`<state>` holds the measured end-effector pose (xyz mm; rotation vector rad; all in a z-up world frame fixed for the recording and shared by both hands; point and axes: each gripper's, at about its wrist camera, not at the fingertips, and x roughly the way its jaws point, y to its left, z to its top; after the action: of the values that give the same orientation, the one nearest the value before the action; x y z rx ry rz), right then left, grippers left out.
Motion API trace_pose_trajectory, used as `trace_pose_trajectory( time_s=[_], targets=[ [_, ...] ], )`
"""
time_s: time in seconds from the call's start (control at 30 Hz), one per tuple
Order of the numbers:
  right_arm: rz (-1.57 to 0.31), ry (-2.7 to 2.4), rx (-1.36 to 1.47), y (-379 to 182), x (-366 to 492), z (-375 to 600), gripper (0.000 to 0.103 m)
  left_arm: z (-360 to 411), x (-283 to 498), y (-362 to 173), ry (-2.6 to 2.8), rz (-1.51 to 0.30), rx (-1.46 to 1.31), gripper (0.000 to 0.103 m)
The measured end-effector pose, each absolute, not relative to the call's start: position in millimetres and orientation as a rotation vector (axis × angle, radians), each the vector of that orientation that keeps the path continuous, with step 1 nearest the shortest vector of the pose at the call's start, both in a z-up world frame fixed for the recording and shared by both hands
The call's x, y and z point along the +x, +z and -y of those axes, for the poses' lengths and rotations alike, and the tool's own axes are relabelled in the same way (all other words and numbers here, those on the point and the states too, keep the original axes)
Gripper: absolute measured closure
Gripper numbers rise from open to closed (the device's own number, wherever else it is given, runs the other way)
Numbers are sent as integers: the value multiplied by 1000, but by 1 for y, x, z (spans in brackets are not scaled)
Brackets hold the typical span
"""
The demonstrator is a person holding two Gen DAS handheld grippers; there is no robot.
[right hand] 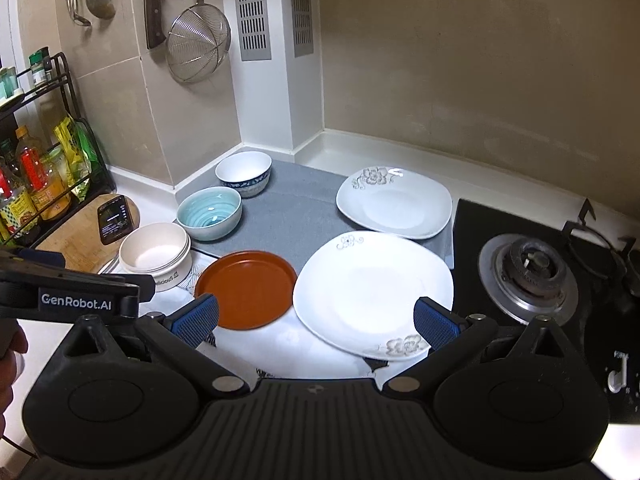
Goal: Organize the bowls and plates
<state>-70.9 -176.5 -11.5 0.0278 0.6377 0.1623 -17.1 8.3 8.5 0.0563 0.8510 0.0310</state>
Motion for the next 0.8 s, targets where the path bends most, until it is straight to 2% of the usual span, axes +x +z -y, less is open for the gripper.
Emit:
trace_pose_trajectory(
  time_s=[0.8],
  targets=[
    [-731,84,59,-19,2,117,0,-71,67,-16,-48,-944,81,0]
  ],
)
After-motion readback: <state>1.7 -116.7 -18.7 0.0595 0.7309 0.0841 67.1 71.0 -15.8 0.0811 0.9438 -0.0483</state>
